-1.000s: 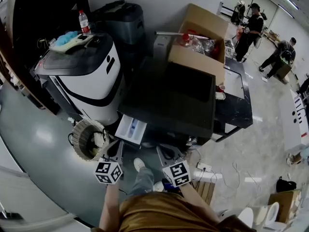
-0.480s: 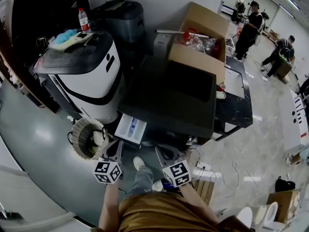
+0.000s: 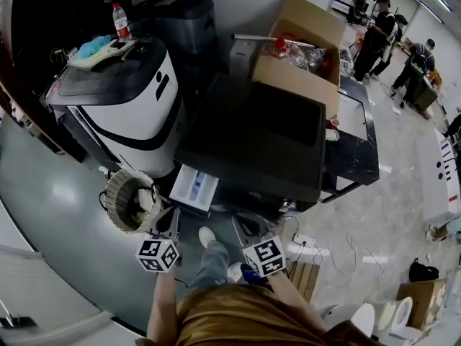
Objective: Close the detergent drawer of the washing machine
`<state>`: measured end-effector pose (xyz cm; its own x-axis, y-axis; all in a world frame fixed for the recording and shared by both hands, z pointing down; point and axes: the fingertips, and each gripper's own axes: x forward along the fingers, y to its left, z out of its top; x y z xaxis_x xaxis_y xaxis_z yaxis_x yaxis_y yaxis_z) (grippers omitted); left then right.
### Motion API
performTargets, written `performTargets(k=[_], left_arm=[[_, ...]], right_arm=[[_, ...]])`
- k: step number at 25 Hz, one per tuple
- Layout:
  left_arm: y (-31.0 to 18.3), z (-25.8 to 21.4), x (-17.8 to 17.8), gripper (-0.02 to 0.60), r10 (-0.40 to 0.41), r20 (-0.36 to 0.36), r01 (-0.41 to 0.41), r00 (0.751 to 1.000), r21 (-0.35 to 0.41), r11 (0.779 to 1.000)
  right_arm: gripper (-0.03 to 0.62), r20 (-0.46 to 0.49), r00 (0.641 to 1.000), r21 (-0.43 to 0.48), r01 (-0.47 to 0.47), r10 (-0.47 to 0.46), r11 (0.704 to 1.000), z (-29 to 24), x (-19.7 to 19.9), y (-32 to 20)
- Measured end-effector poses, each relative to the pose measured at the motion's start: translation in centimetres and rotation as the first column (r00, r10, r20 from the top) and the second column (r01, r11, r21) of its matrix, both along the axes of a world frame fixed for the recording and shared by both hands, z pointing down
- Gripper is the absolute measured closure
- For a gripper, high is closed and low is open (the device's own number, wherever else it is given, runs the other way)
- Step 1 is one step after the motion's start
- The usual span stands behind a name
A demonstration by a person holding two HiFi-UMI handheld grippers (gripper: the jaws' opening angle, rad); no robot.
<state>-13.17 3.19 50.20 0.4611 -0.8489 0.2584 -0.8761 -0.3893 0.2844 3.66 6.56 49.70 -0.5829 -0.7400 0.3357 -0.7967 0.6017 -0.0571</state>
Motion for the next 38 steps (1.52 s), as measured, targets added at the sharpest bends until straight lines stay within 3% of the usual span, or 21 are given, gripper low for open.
performTargets(k=[19, 38], left_arm=[[-1.7, 5.9, -1.5, 0.557, 0.0, 0.063, 0.007, 0.998, -0.115, 0.993], [-2.5, 10.7, -1.4, 0.557, 0.065, 0.134, -0.037, 0.989, -0.202, 0.979]], right_arm=[[0.582, -0.03, 0.999, -0.079, 0.01, -0.012, 0.997, 2.6, -0.5, -3.0], [0.582, -0.066, 0.997, -0.149, 0.021, -0.031, 0.989, 5.3, -0.8, -4.7]])
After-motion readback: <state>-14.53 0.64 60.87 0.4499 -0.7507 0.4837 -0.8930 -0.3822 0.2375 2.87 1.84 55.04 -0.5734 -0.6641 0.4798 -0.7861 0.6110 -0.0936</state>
